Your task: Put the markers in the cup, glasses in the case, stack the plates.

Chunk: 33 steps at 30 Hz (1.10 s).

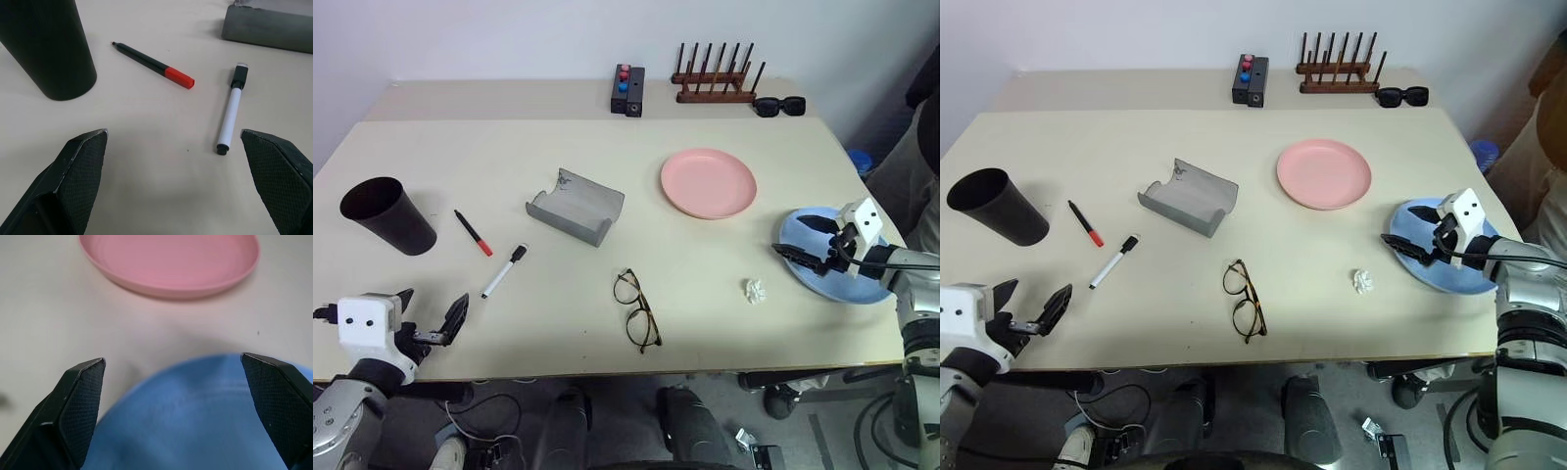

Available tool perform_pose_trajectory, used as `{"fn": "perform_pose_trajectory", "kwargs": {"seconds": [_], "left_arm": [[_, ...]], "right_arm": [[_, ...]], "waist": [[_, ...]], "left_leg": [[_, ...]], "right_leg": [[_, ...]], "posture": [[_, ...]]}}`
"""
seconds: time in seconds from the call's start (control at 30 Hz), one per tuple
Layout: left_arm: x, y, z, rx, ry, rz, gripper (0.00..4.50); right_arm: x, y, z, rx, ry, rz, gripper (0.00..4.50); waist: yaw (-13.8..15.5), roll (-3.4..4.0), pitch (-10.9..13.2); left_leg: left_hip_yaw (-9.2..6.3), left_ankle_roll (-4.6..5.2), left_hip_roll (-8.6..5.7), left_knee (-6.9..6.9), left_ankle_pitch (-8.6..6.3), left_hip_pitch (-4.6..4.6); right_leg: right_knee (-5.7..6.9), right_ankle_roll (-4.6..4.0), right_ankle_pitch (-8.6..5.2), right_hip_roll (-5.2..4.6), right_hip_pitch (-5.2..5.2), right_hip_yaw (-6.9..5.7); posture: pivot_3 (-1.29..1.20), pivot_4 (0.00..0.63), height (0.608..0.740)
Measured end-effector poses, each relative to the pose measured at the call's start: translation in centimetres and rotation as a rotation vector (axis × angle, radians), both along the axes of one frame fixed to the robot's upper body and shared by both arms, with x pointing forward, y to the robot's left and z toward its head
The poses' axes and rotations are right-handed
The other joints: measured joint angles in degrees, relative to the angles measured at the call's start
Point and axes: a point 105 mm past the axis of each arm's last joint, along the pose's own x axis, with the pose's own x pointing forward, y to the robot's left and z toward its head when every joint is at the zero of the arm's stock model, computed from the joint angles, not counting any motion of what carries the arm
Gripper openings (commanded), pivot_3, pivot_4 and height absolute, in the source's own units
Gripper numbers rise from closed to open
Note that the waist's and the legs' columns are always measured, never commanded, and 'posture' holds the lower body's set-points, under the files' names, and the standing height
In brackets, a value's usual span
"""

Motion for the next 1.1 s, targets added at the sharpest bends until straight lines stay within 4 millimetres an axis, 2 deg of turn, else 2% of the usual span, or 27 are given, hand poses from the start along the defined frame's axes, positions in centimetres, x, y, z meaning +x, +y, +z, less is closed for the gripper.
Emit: {"fn": "perform_pose_trajectory", "kwargs": {"seconds": [0.17, 0.4, 0.6, 0.73, 0.87, 1.1], "left_arm": [[0.3, -0.2, 0.5, 0.001, -0.025, 0.008, 4.48], [0.7, -0.5, 0.7, -0.009, -0.037, 0.008, 4.48], [2.0, -1.1, 1.1, -0.04, -0.065, 0.014, 4.48], [3.6, -2.6, 1.2, -0.079, -0.051, -0.038, 4.48], [5.5, -4.4, 1.1, -0.077, 0.016, -0.125, 4.48], [9.3, -5.6, 2.3, -0.023, 0.103, -0.187, 4.48]], "right_arm": [[0.6, 1.5, 0.4, 0.005, -0.013, 0.013, 4.5], [1.2, 2.9, 2.3, -0.01, -0.058, 0.015, 4.5], [1.1, 4.6, 3.0, -0.016, -0.058, 0.045, 4.5], [1.1, 6.8, 4.1, 0.0, -0.088, 0.094, 4.5], [0.5, 9.8, 4.6, 0.022, -0.111, 0.173, 4.5], [-2.0, 16.6, 4.1, 0.096, -0.097, 0.342, 4.5]], "waist": [[0.2, 0.01, 0.0], [0.2, 0.01, 0.0], [0.2, 0.01, 0.0], [0.2, 0.01, 0.0], [0.3, 0.01, 0.0], [0.2, 0.01, 0.0]], "left_leg": [[0.0, 0.0, 0.0, 0.03, 0.0, 0.01], [-0.02, 0.0, -0.01, 0.05, 0.0, 0.02], [-0.04, 0.01, -0.01, 0.07, 0.0, 0.05], [-0.05, 0.01, -0.01, 0.06, 0.0, 0.07], [-0.15, 0.01, -0.01, 0.07, 0.0, 0.08], [-0.22, 0.01, 0.0, 0.05, 0.0, 0.08]], "right_leg": [[0.01, 0.0, 0.0, -0.01, 0.04, 0.0], [0.02, 0.0, 0.0, 0.0, 0.07, 0.0], [0.05, 0.0, 0.0, 0.0, 0.09, -0.01], [0.06, 0.01, 0.0, 0.02, 0.12, -0.01], [0.08, 0.02, 0.0, 0.06, 0.16, -0.05], [0.12, 0.15, 0.04, 0.1, 0.17, -0.06]], "posture": [[0.0, 0.15, 0.74], [0.0, 0.15, 0.74], [0.0, 0.15, 0.74], [0.0, 0.15, 0.74], [0.0, 0.15, 0.74], [0.0, 0.15, 0.74]]}}
